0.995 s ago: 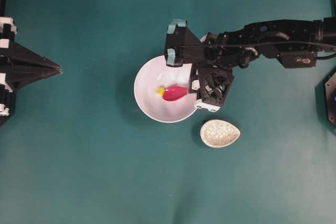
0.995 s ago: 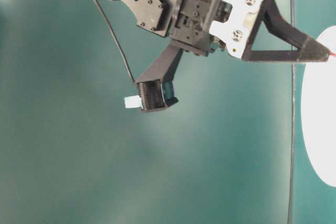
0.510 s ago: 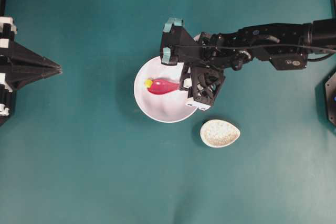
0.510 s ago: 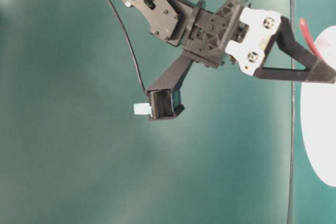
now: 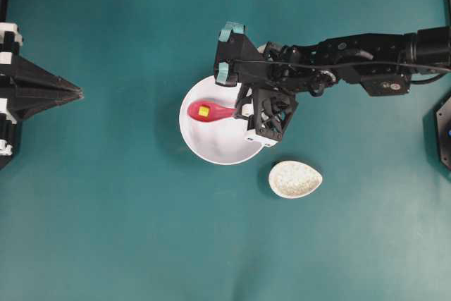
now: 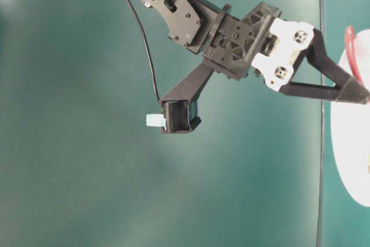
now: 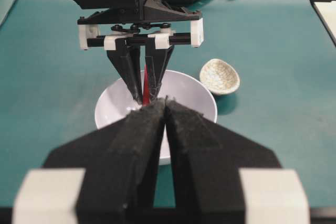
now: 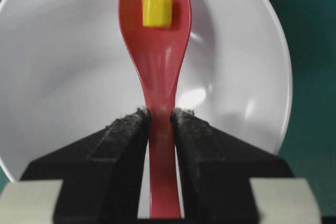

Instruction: Scoop the yellow hexagonal prism block from the bowl with a spoon using the right arm.

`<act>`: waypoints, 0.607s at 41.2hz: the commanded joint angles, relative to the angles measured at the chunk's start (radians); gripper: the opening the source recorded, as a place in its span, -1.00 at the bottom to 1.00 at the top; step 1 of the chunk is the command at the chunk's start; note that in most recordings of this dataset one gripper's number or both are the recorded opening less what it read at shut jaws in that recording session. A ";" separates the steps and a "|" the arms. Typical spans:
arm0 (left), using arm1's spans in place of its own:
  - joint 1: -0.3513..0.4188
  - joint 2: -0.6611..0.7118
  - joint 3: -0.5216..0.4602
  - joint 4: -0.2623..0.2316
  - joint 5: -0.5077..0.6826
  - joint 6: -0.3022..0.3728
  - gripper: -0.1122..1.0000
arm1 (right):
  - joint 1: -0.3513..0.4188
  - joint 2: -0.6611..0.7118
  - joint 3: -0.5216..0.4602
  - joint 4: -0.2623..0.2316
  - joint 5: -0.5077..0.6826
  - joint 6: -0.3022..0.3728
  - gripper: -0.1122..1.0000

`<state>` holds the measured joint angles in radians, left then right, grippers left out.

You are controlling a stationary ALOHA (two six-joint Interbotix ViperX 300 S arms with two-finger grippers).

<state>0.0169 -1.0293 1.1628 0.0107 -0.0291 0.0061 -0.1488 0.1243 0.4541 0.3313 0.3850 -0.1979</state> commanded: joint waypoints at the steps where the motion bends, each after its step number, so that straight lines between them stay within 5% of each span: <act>1: 0.002 0.005 -0.031 0.003 -0.006 0.002 -0.66 | 0.002 -0.017 -0.012 0.003 -0.005 -0.003 -0.36; 25: 0.002 0.005 -0.032 0.003 -0.008 0.002 -0.66 | 0.002 -0.158 -0.020 -0.003 0.025 -0.006 -0.36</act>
<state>0.0169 -1.0308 1.1612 0.0107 -0.0307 0.0061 -0.1503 0.0230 0.4525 0.3298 0.4034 -0.2040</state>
